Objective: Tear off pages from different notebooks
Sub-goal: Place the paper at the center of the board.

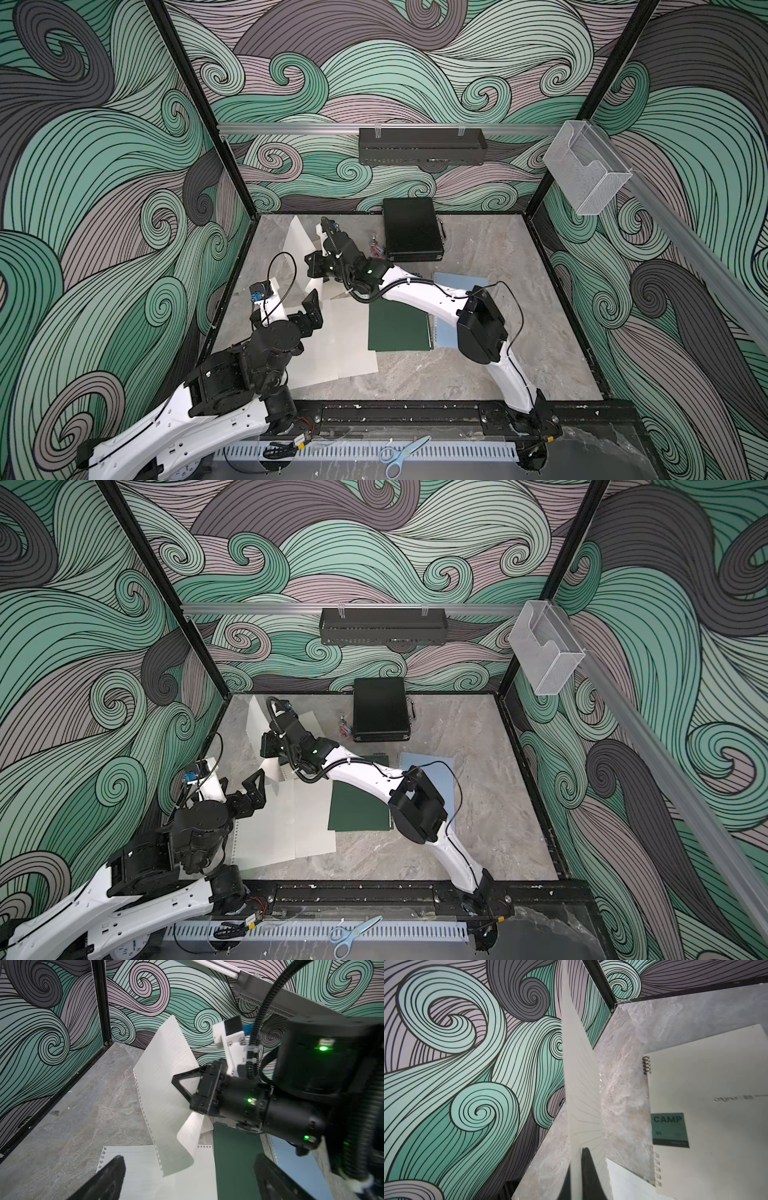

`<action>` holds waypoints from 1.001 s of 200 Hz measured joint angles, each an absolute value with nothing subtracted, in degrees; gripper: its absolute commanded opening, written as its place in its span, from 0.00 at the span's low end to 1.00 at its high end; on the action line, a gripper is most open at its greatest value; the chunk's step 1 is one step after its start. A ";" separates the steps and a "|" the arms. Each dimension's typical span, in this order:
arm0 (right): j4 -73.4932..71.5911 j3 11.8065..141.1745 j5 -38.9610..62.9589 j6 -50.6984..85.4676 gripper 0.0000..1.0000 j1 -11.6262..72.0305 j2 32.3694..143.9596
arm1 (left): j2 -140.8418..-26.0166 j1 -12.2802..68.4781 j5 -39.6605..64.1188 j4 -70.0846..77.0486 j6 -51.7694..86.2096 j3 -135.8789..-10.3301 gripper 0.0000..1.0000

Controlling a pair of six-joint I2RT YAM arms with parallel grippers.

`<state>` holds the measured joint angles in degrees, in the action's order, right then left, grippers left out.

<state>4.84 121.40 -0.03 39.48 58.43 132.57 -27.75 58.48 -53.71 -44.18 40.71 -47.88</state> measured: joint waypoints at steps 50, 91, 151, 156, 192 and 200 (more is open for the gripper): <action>11.07 152.40 1.96 41.12 0.00 58.30 153.75 | -27.35 58.48 -51.53 -43.09 39.05 -47.90 0.96; 10.79 153.91 1.89 41.67 0.00 58.28 158.60 | -30.55 58.48 -49.60 -42.09 38.83 -47.92 0.96; 8.23 152.00 0.51 43.66 0.00 58.28 159.83 | -34.06 58.48 -48.38 -41.17 38.85 -47.92 0.96; 8.01 152.00 0.30 43.94 0.00 58.28 160.07 | -34.06 58.48 -48.38 -41.15 38.85 -47.92 0.96; 7.46 151.17 -1.69 46.63 0.03 58.61 161.73 | -34.04 58.48 -48.36 -40.56 38.83 -47.86 0.96; 7.29 151.17 -2.04 47.22 0.07 58.70 162.30 | -34.04 58.48 -48.36 -40.36 38.83 -47.86 0.96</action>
